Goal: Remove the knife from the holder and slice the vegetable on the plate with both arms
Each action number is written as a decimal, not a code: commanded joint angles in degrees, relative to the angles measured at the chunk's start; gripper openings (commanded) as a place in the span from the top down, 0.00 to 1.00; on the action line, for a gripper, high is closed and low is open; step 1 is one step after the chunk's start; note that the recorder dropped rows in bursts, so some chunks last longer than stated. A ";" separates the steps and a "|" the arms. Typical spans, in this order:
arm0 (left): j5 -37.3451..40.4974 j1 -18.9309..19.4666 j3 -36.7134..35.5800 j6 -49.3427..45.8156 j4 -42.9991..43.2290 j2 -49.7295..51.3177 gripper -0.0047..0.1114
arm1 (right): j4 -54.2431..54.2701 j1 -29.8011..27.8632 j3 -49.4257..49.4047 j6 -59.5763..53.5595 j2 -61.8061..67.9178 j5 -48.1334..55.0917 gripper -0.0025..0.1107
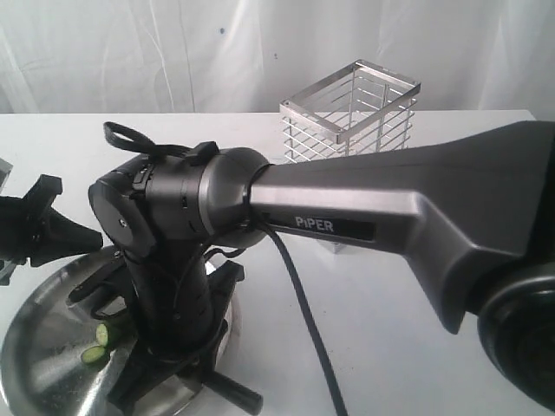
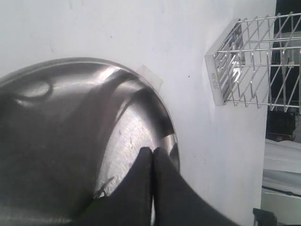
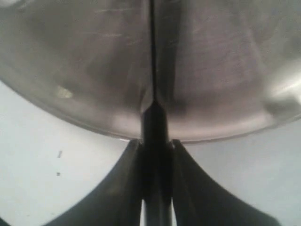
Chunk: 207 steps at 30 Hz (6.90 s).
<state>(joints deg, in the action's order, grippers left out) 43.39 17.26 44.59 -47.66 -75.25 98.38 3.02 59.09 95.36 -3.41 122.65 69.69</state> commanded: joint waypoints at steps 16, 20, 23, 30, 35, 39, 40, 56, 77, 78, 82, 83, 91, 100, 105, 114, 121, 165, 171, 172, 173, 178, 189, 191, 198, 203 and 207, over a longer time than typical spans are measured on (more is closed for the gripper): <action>2.44 -0.22 0.21 -4.32 -5.54 -2.36 0.96 | -4.47 5.14 1.94 -3.83 1.69 0.28 0.98; 3.70 -0.22 0.21 -4.62 -6.91 -2.36 0.96 | -5.47 5.36 3.94 -3.33 2.14 0.28 0.98; 5.04 -0.22 0.21 -5.27 -8.45 -2.36 0.96 | -6.43 5.36 3.94 -1.81 3.25 0.28 0.98; 6.07 -0.22 0.21 -6.17 -9.28 -2.36 0.96 | -5.57 5.50 3.94 -1.82 4.85 0.28 0.98; 7.39 -0.31 0.21 -6.31 -10.00 -2.36 0.96 | -7.77 4.60 4.54 -1.44 4.85 0.28 0.98; 7.71 -0.35 0.21 -6.54 -10.00 -2.36 0.96 | -8.18 3.99 5.48 -1.44 4.85 0.28 0.98; 7.88 -0.35 0.21 -6.54 -10.00 -2.36 0.96 | -8.18 3.74 5.65 -1.44 4.85 0.28 0.98; 9.13 -0.35 0.21 -6.72 -10.37 -2.36 0.96 | -9.92 1.63 7.38 -0.98 5.51 0.28 0.98; 16.86 -0.24 12.77 -16.85 -6.52 -2.36 0.95 | 6.01 -1.67 9.19 4.94 0.93 0.28 0.98; 16.56 -0.24 14.37 -16.44 -2.79 -2.36 0.90 | 10.06 -2.56 9.19 6.44 1.42 0.28 0.98; 15.94 -0.24 14.80 -16.60 -0.45 -2.36 0.69 | 18.90 -3.63 9.19 6.68 3.23 0.28 0.98; 16.07 -0.37 14.80 -16.60 -0.45 -2.36 0.68 | 18.79 -3.63 9.19 7.23 3.60 0.28 0.98; 13.22 -2.30 14.80 -7.17 5.59 -2.25 0.68 | 15.63 -3.77 9.19 11.31 6.70 0.28 0.98; 10.00 -5.35 14.70 -4.50 5.82 -2.25 0.68 | 8.60 -3.86 9.19 14.08 4.80 0.28 0.98; 8.28 -5.35 14.70 -0.55 8.92 -1.43 0.68 | 7.32 -3.76 9.19 15.18 4.77 0.28 0.98; 6.66 -5.35 14.70 2.92 12.03 0.33 0.68 | 8.43 -1.80 9.19 15.07 4.77 0.28 0.98; 6.77 -5.35 14.70 3.15 12.79 0.33 0.68 | 10.51 -1.80 9.19 14.66 4.77 0.28 0.98; -2.42 -5.35 4.05 2.67 13.64 0.33 0.68 | 9.52 -1.91 11.35 12.55 6.89 0.28 0.98; -1.36 -5.35 4.05 2.67 12.30 0.33 0.68 | 8.80 -1.91 11.35 12.55 6.89 0.28 0.98; -0.91 -5.35 4.05 2.67 11.60 0.33 0.68 | 8.80 -1.91 11.35 12.55 6.89 0.28 0.98; -0.17 -5.35 4.05 2.11 11.01 0.33 0.68 | 8.82 -1.91 11.35 12.66 6.89 0.28 0.98; 1.41 -5.35 4.05 1.16 9.90 0.33 0.68 | 9.06 -1.91 11.35 12.66 7.48 0.28 0.98; 1.55 -5.35 4.05 0.90 10.13 0.33 0.68 | 10.81 -1.91 11.35 12.44 7.72 0.28 0.98; 1.54 -5.35 4.05 0.90 10.01 0.33 0.68 | 11.08 -1.91 11.35 12.31 7.97 0.28 0.98; 1.75 -5.35 4.05 0.90 10.03 0.33 0.68 | 13.47 -1.91 11.35 11.23 9.48 0.28 0.98; 2.15 -5.35 4.05 1.01 12.32 0.33 0.84 | 13.47 -1.91 11.35 10.97 9.48 0.28 0.98; 2.51 -5.35 4.05 1.54 12.95 0.22 0.96 | 13.47 -1.91 11.35 10.42 9.48 0.28 0.98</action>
<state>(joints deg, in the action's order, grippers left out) 44.34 12.11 49.02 -46.38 -62.43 99.03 16.52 57.21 106.34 7.96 131.85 69.77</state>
